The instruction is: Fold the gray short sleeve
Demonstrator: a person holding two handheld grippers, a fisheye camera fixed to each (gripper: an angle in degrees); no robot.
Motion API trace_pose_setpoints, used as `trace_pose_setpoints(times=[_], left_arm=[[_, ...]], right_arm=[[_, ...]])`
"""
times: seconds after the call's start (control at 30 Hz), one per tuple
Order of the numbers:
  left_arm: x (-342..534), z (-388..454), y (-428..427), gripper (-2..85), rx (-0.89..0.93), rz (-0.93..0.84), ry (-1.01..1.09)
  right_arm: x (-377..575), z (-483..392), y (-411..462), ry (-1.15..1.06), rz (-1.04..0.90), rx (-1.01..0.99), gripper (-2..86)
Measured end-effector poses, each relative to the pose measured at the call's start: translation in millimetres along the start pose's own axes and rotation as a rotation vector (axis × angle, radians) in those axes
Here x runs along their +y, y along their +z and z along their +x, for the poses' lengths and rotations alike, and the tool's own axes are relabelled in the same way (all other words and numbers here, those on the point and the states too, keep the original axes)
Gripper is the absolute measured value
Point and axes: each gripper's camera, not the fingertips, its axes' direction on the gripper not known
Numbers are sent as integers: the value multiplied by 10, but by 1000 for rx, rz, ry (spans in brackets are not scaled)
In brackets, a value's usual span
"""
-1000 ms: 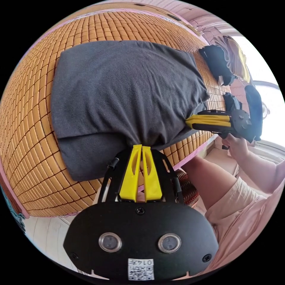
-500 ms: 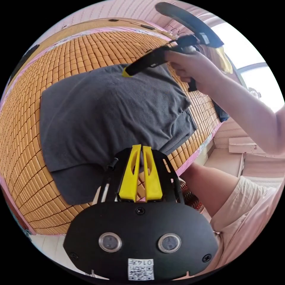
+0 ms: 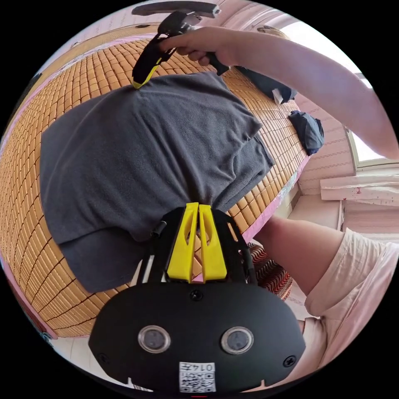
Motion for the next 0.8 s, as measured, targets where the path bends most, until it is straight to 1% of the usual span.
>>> trace_pose_setpoints(times=[0.03,0.07,0.13,0.17,0.23,0.3,0.37,0.4,0.43,0.5,0.6,0.67,0.77,0.8], left_arm=[[37,34,-32,7,34,37,19],[65,101,-73,18,69,86,58],[66,265,-104,47,65,147,137],[38,393,-84,64,55,171,196],[-29,555,8,92,65,184,259],[-117,671,145,118,87,164,293],[-198,789,292,136,88,170,326],[-211,819,321,145,82,179,335],[-238,877,382,163,71,193,349],[-277,972,482,181,52,200,373],[-333,1142,671,204,19,175,430],[-378,1257,803,223,-21,153,449],[-426,1363,892,232,-29,169,455],[-436,1382,903,232,-29,178,458]], right_arm=[[207,92,-136,36,71,-18,-9],[331,143,-203,58,100,-31,-9],[951,352,-397,171,193,-80,-7],[1125,397,-420,204,201,-88,-6],[1825,511,-438,348,180,-90,4],[2307,519,-405,435,134,-99,21],[2715,483,-356,491,85,-109,51],[2932,466,-303,519,46,-133,76],[3103,458,-241,531,15,-173,80],[3291,467,-165,542,6,-223,77],[3488,587,-35,605,-31,-244,30],[3597,689,-87,628,14,-294,21],[3822,859,-232,649,105,-430,14],[3924,930,-334,649,169,-506,12]])
